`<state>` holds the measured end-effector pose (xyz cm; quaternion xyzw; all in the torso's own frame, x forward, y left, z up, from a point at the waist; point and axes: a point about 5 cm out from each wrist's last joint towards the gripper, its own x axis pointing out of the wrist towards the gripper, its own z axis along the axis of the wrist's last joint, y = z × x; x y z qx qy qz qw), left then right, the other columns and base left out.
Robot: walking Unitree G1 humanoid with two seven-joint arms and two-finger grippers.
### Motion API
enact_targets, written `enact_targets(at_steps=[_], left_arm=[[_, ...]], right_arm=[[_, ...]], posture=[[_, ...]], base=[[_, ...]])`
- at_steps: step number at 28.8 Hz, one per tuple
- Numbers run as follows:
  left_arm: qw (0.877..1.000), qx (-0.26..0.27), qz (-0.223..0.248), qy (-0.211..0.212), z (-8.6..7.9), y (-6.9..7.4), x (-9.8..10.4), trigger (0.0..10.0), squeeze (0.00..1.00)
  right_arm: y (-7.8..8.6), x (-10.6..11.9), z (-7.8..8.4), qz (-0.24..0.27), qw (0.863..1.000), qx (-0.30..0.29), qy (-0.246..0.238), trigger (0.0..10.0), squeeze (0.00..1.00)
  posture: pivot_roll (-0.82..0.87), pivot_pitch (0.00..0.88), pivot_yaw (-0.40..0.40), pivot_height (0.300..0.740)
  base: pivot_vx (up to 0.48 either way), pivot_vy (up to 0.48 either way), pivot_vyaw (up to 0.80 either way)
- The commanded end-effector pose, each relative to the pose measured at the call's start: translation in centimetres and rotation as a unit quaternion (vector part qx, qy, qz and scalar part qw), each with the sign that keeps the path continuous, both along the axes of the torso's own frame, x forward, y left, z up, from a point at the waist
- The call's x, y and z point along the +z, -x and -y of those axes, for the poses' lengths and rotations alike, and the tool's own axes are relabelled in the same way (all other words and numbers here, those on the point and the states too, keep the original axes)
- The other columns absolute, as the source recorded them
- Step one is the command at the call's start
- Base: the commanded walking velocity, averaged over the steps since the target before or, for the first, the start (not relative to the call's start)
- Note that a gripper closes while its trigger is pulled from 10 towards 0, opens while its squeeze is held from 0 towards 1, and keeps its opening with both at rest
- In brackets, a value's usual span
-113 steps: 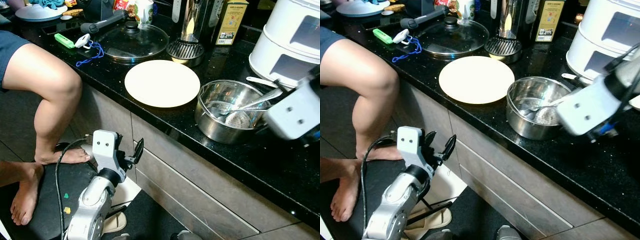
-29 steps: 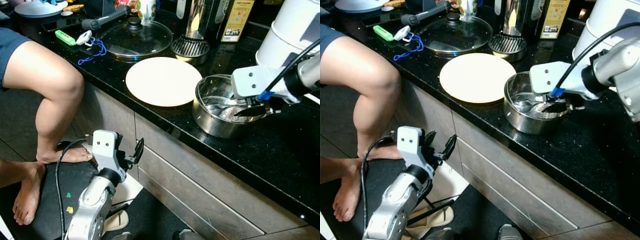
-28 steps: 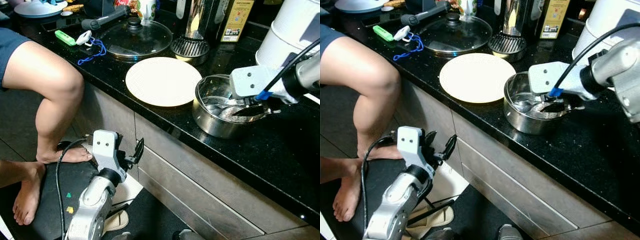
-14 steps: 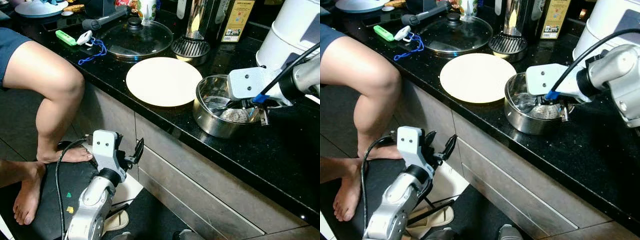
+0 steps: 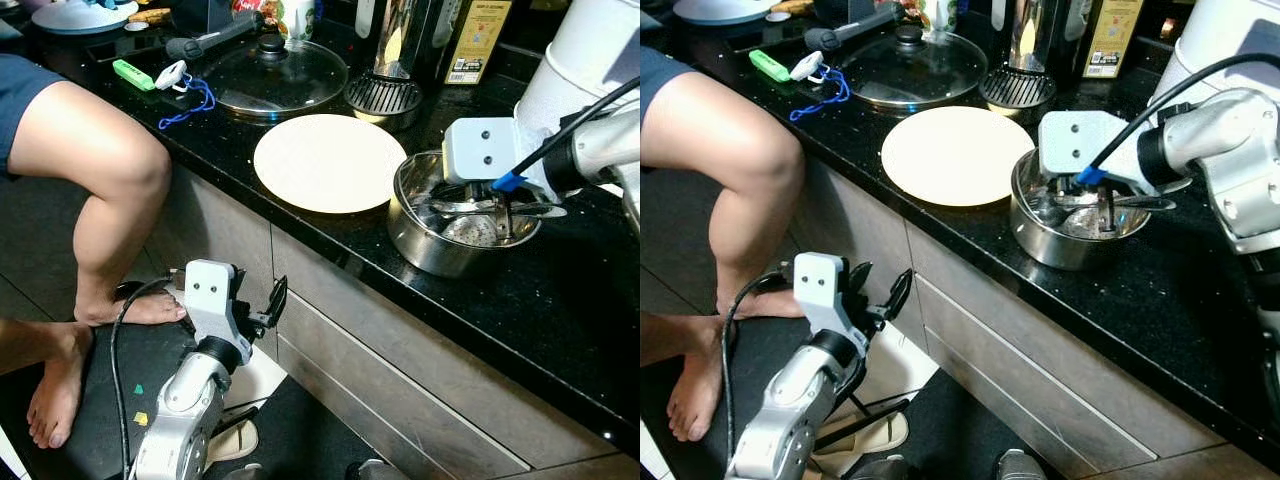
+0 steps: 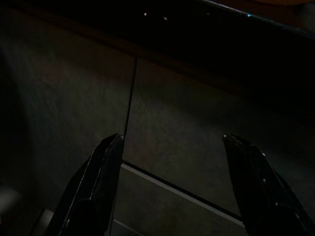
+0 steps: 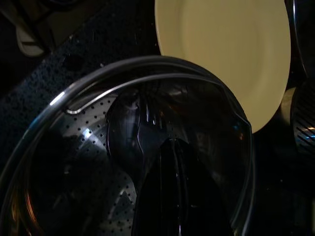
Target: Kitchen organization
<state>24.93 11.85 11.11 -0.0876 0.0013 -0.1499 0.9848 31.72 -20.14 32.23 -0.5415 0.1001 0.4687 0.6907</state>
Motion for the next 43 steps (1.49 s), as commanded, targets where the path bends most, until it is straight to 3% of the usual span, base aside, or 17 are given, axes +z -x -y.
enact_targets(at_steps=[1, 2, 3, 6, 7, 9, 10, 11, 12, 13, 14, 18, 23, 32, 33, 34, 43], left_arm=[[1.0, -0.001, -0.007, 0.002, 0.1, 0.3, -0.3, 10.0, 0.0], [1.0, -0.001, -0.007, 0.002, 0.1, 0.3, -0.3, 10.0, 0.0], [1.0, -0.001, -0.007, 0.002, 0.1, 0.3, -0.3, 10.0, 0.0], [1.0, -0.001, -0.008, 0.002, 0.1, 0.3, -0.4, 10.0, 0.0], [1.0, -0.001, -0.008, 0.002, 0.1, 0.3, -0.4, 10.0, 0.0], [1.0, -0.001, -0.008, 0.002, 0.1, 0.3, -0.4, 10.0, 0.0], [1.0, -0.001, -0.008, 0.002, 0.1, 0.3, -0.4, 10.0, 0.0], [1.0, -0.001, -0.008, 0.002, 0.1, 0.3, -0.4, 10.0, 0.0], [1.0, -0.001, -0.008, 0.002, 0.1, 0.3, -0.4, 10.0, 0.0], [1.0, -0.001, -0.008, 0.002, 0.1, 0.3, -0.4, 10.0, 0.0], [1.0, -0.001, -0.008, 0.002, 0.1, 0.3, -0.4, 10.0, 0.0], [1.0, -0.001, -0.008, 0.002, 0.1, 0.3, -0.4, 10.0, 0.0], [1.0, 0.0, -0.008, 0.003, 0.1, 0.4, -0.3, 10.0, 0.0], [1.0, 0.0, -0.007, 0.004, 0.1, 0.4, -0.2, 10.0, 0.0], [1.0, 0.0, -0.007, 0.004, 0.1, 0.4, -0.2, 10.0, 0.0], [1.0, 0.0, -0.007, 0.005, 0.1, 0.4, -0.2, 10.0, 0.0], [1.0, 0.001, -0.007, 0.006, 0.1, 0.4, -0.2, 10.0, 0.0]], right_arm=[[0.2, 0.1, 0.4, -0.001, 1.0, 0.002, 0.021, 10.0, 0.61], [0.2, 0.1, 0.4, -0.001, 1.0, 0.002, 0.021, 10.0, 0.61], [0.2, 0.2, 0.6, -0.001, 1.0, -0.002, 0.026, 10.0, 1.0], [0.1, 0.5, 1.2, 0.011, 0.999, -0.018, 0.047, 10.0, 1.0], [0.3, 0.3, 1.5, -0.002, 0.998, -0.015, 0.065, 10.0, 0.76], [0.3, 0.3, 1.5, -0.002, 0.998, -0.015, 0.065, 10.0, 0.76], [0.4, 0.2, 1.6, -0.007, 0.997, -0.012, 0.071, 10.0, 0.58], [0.4, 0.2, 1.6, -0.007, 0.997, -0.012, 0.071, 10.0, 0.58], [0.6, 0.2, 1.7, -0.012, 0.997, -0.007, 0.076, 10.0, 0.21], [0.6, 0.2, 1.7, -0.012, 0.997, -0.007, 0.076, 10.0, 0.21], [0.9, 0.2, 1.8, -0.02, 0.996, -0.001, 0.088, 10.0, 0.0], [1.5, -0.1, 2.1, -0.044, 0.992, 0.014, 0.121, 10.0, 0.0], [1.1, -0.3, 2.3, -0.035, 0.988, 0.01, 0.153, 10.0, 0.0], [0.1, -0.7, 1.6, -0.002, 0.988, -0.009, 0.153, 10.0, 0.0], [0.1, -0.7, 1.5, -0.004, 0.988, -0.006, 0.152, 8.0, 0.0], [0.2, -0.8, 1.4, -0.007, 0.988, -0.002, 0.153, 0.0, 0.0], [0.1, -0.8, 1.5, -0.009, 0.987, 0.002, 0.158, 0.0, 0.0]], posture=[[0.0, 0.096, -0.028, 0.74], [0.0, 0.096, -0.028, 0.74], [0.0, 0.096, -0.028, 0.74], [0.0, 0.092, -0.029, 0.74], [0.0, 0.092, -0.029, 0.74], [0.0, 0.092, -0.029, 0.74], [0.0, 0.091, -0.029, 0.74], [0.0, 0.091, -0.029, 0.74], [0.0, 0.09, -0.03, 0.74], [0.0, 0.09, -0.03, 0.74], [0.0, 0.089, -0.029, 0.74], [0.0, 0.093, -0.029, 0.74], [0.0, 0.1, -0.03, 0.74], [0.0, 0.107, -0.03, 0.74], [0.0, 0.109, -0.03, 0.74], [0.0, 0.11, -0.03, 0.74], [0.0, 0.112, -0.034, 0.74]], base=[[0.0, 0.0, 0.0], [0.0, 0.0, 0.0], [0.0, 0.0, 0.0], [0.0, 0.0, 0.0], [0.0, 0.0, 0.0], [0.0, 0.0, 0.0], [0.0, 0.0, 0.0], [0.0, 0.0, 0.0], [0.0, 0.0, 0.0], [0.0, 0.0, 0.0], [0.0, 0.0, 0.0], [0.0, 0.0, 0.0], [0.0, 0.0, 0.0], [0.0, 0.0, 0.0], [0.0, 0.0, 0.0], [0.0, 0.0, 0.0], [0.0, 0.0, 0.0]])
